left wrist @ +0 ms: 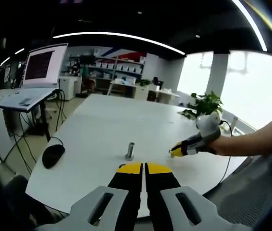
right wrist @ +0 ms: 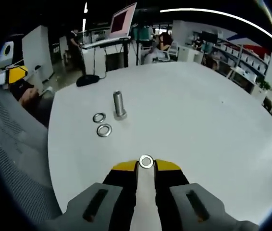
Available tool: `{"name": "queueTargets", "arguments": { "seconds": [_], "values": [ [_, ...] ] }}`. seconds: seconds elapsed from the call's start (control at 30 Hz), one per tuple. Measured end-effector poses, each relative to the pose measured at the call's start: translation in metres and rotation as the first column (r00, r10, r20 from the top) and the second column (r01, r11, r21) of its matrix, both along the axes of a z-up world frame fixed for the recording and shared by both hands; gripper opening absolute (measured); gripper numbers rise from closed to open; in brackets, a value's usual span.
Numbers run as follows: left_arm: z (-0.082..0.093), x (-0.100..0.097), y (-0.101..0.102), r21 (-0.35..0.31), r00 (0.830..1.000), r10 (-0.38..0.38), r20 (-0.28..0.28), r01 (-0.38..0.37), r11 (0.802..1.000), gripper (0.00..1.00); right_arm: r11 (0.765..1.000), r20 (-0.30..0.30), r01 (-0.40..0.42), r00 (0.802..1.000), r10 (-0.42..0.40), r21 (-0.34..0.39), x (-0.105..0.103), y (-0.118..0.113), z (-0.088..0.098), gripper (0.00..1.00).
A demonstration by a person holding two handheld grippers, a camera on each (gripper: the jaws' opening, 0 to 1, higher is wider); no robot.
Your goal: Place the washer onto the threaded stud by aligning its center hole with the stud, sliding it down to the base, and recovering from edge contact or off-axis alignment until the washer reaches the visible bottom stop.
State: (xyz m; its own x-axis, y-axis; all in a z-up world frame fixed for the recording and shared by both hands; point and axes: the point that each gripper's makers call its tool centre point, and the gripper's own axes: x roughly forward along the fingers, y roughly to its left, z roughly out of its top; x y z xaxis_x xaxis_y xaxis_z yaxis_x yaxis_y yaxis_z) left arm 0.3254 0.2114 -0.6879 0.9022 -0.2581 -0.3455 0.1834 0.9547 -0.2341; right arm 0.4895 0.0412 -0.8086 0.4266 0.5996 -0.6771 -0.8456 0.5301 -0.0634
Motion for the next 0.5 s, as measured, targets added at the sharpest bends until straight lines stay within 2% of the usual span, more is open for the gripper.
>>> {"name": "queueTargets", "arguments": {
  "seconds": [0.23, 0.5],
  "values": [
    [0.002, 0.0, 0.0, -0.004, 1.0, 0.0, 0.009, 0.0, 1.0, 0.0, 0.999, 0.017, 0.032, 0.999, -0.033, 0.026, 0.006, -0.007, 0.012, 0.15],
    [0.001, 0.0, 0.0, 0.002, 1.0, 0.0, 0.006, -0.001, 1.0, 0.0, 0.998, 0.042, 0.058, 0.997, -0.058, 0.02, 0.013, -0.015, 0.017, 0.15]
  ]
}}
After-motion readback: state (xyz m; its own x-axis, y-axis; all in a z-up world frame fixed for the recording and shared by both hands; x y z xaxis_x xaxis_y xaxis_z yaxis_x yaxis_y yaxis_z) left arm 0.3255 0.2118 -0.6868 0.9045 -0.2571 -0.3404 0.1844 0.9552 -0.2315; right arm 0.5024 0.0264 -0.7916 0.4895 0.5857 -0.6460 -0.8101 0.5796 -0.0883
